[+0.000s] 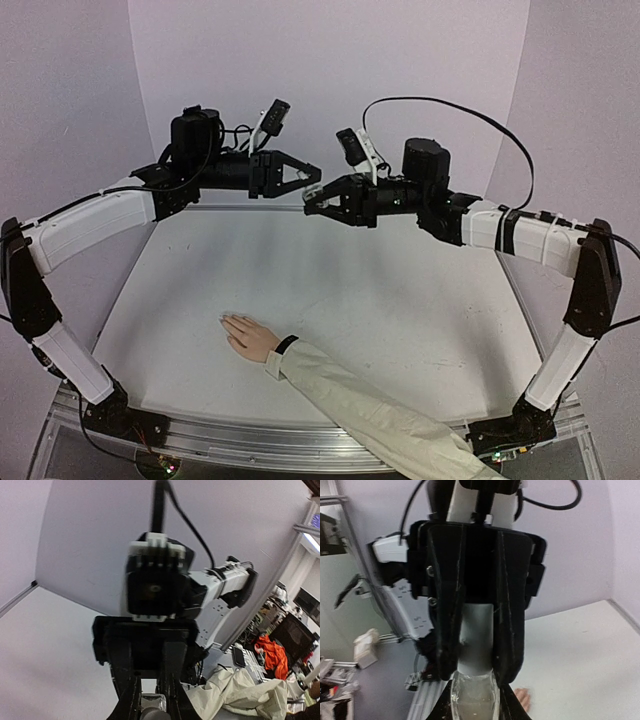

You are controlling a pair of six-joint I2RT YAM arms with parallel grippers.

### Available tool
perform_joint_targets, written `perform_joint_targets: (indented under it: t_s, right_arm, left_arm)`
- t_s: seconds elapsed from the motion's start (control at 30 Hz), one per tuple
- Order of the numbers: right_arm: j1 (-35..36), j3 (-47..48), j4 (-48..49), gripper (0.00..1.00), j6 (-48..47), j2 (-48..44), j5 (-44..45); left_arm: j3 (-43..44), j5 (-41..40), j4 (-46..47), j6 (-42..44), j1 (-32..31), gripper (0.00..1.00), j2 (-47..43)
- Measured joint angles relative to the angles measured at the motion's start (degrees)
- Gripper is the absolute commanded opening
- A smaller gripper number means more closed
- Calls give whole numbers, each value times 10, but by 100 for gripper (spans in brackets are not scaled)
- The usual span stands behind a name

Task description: Paint the nails

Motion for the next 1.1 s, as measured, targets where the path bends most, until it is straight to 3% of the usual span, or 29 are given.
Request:
perform_joint_targets:
  t_s: [0.1,0.2,0.47,0.57,0.9,1.1]
  right_arm:
    - [-9,4,36,0,63,3,-107]
    - [-9,5,55,0,95,3,-148]
    - [-26,-14,95,0,91,-3,-128]
    - [-38,-16,81,0,66,-13,-71]
    - [-25,-24,10,0,36,-16,186]
    - [32,-26,-21,0,4,-10,317]
  left_arm:
    - [8,52,16,18,-11,3,0]
    - [12,80,25,31,-17,6,0]
    - [0,70,0,33,-4,71,-3]
    - [-15,50,-20,22,12,86,-4]
    - [-22,-67,-35,-42,16,83,-5]
    - [-32,-153,-38,-98,17,72,-6]
